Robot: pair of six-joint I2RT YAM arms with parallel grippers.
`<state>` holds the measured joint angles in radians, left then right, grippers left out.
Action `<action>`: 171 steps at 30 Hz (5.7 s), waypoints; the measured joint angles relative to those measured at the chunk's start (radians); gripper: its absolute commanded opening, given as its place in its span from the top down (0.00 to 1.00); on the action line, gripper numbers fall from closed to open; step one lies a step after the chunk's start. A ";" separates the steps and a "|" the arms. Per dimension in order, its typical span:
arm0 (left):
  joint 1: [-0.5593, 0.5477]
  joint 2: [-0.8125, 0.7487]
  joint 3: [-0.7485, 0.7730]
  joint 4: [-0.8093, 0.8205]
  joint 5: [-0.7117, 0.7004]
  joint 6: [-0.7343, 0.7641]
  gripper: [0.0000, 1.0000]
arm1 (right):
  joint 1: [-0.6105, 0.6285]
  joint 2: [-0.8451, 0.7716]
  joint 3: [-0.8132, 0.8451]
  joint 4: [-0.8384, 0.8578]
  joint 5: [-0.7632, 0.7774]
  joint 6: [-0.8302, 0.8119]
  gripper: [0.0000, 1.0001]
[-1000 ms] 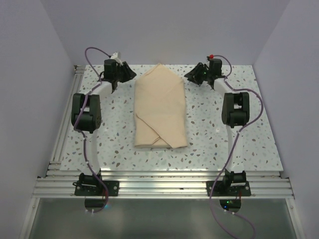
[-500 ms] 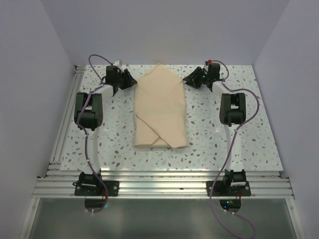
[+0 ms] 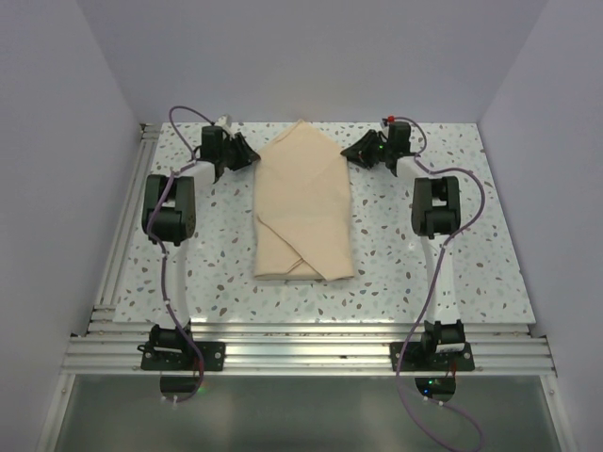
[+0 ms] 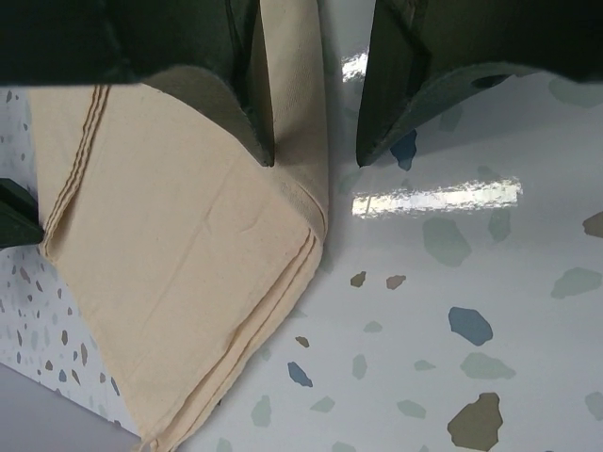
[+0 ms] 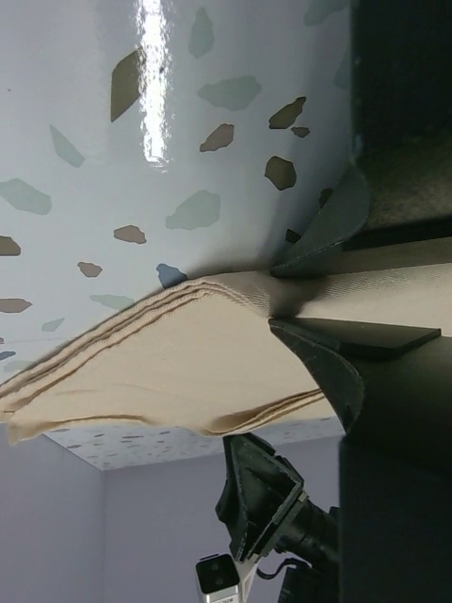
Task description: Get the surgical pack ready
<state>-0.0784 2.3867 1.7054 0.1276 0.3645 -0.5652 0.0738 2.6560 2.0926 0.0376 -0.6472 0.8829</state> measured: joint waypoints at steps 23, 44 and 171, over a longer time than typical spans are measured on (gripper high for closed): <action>0.001 0.083 0.103 -0.005 0.044 -0.030 1.00 | -0.010 0.025 -0.020 0.127 -0.039 0.120 1.00; 0.002 -0.117 0.030 -0.084 0.065 -0.026 1.00 | -0.014 -0.168 -0.188 0.260 -0.109 0.183 1.00; -0.489 -1.438 -1.266 -0.421 -0.268 -0.204 1.00 | 0.142 -1.653 -1.499 -0.316 0.322 -0.393 0.36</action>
<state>-0.5671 0.9489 0.4397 -0.2932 0.0963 -0.7689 0.2161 1.0027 0.5938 -0.2783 -0.3252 0.4900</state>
